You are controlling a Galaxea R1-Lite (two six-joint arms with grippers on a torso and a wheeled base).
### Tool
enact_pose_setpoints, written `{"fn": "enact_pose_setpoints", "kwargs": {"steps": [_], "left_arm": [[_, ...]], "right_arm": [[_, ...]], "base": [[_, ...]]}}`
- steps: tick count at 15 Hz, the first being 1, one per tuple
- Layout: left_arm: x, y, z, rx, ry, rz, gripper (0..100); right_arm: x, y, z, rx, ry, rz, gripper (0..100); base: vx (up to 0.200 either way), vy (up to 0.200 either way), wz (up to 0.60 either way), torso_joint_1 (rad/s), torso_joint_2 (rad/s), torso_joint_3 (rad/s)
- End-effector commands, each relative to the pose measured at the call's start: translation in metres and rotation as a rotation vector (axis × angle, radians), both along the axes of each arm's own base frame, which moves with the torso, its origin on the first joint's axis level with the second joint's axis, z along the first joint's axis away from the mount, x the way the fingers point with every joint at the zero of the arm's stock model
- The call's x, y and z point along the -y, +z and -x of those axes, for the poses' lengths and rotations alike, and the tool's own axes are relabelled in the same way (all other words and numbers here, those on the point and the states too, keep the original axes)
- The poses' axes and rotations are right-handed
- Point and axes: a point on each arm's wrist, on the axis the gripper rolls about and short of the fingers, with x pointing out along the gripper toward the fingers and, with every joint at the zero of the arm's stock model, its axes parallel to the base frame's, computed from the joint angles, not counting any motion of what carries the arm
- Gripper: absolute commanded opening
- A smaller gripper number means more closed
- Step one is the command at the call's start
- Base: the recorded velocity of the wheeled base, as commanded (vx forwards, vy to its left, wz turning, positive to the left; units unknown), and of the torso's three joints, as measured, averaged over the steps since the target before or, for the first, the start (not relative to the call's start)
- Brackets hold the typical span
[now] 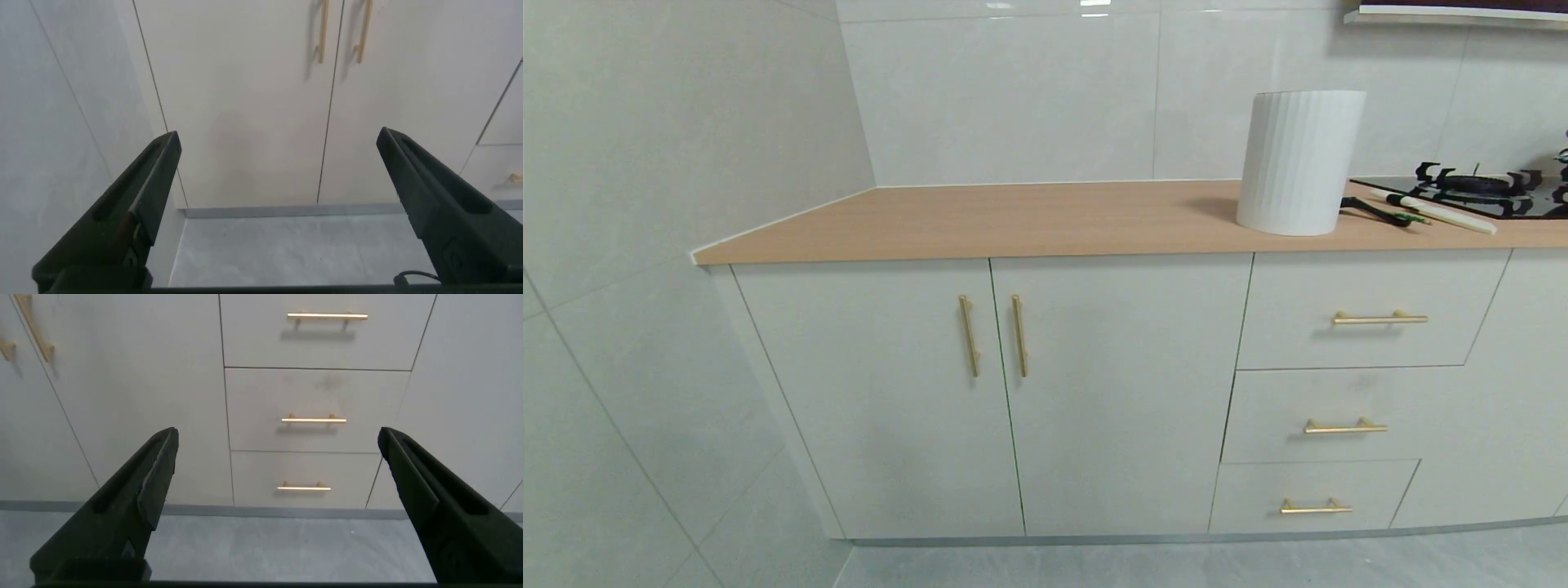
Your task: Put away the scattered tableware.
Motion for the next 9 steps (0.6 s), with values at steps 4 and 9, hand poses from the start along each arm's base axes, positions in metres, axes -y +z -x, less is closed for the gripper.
{"fn": "enact_pose_setpoints", "kwargs": {"steps": [4, 9], "left_arm": [[0.0, 0.0, 0.0, 0.0, 0.0, 0.0, 100], [0.0, 0.0, 0.0, 0.0, 0.0, 0.0, 100]], "right_arm": [[0.0, 0.0, -0.0002, -0.002, 0.0, 0.0, 100], [0.0, 0.0, -0.0002, -0.002, 0.0, 0.0, 100]], "base": [[0.0, -0.2, 0.0, 0.005, 0.0, 0.004], [0.0, -0.2, 0.0, 0.004, 0.0, 0.001]]}}
